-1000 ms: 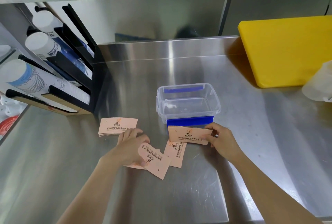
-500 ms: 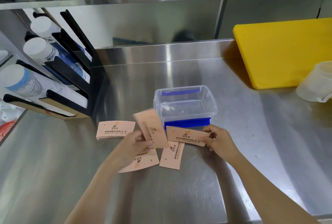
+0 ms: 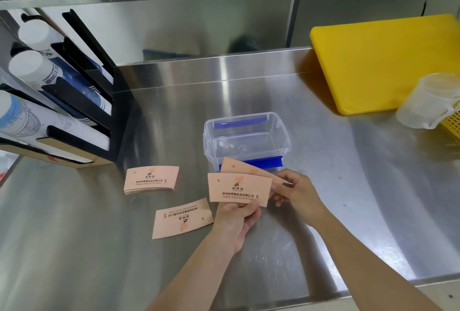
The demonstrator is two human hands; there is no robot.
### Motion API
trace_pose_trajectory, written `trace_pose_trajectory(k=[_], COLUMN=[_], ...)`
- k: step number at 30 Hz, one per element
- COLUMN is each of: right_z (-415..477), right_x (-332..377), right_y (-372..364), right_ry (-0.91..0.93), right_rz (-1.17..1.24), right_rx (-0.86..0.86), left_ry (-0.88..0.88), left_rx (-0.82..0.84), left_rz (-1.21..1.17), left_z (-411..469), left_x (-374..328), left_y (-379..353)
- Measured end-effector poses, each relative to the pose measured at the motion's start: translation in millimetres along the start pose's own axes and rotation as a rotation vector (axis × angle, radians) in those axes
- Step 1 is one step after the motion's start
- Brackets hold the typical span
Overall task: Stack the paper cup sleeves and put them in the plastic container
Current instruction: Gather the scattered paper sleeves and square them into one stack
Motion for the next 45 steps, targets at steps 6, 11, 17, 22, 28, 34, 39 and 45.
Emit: trace_pose_trajectory(k=[6,11,17,22,28,34,39,45], right_z=[-8,-11,-11,-10,-7,-11,-14,-10], right_x=[-5,-8,-7,-7,-6,-10,-15,-14], right_y=[-1,9,12,27,27,23,18,20], right_ry=[-0.051,-0.063,-0.031,-0.002,0.023,0.026,0.019,0.041], right_rz=[0.18,0.126,-0.055,-0.102,-0.217,-0.269,-0.27,-0.299], right_rx=[0.025,0.011,0.028,-0.109,-0.015,0.029,0.005,-0.036], left_ry=[0.074,0.136,0.133,-0.136,-0.341,-0.376,-0.409,-0.375], left_rx=[-0.034,-0.085,-0.073,-0.465,-0.324,-0.33,-0.325,-0.164], left_rz=[-0.002,-0.043,0.03,0.252,0.278,0.45,0.478,0.806], left_z=[1,4,4,-10,-12,-3,-1,2], left_x=[8,13,13,-20,-35,-28,-27,-25], left_y=[-15,-16,-23,-12,-15,-15,-14,1])
Point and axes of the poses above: each hand's wrist, its own z-axis towards the middle knuckle, its own y-axis out of the back of the hand, x = y × z, the point moved 4 cm from there along z, towards the middle knuckle, and after that the axes turned 8 degrees about z, right-handed, at the moved point
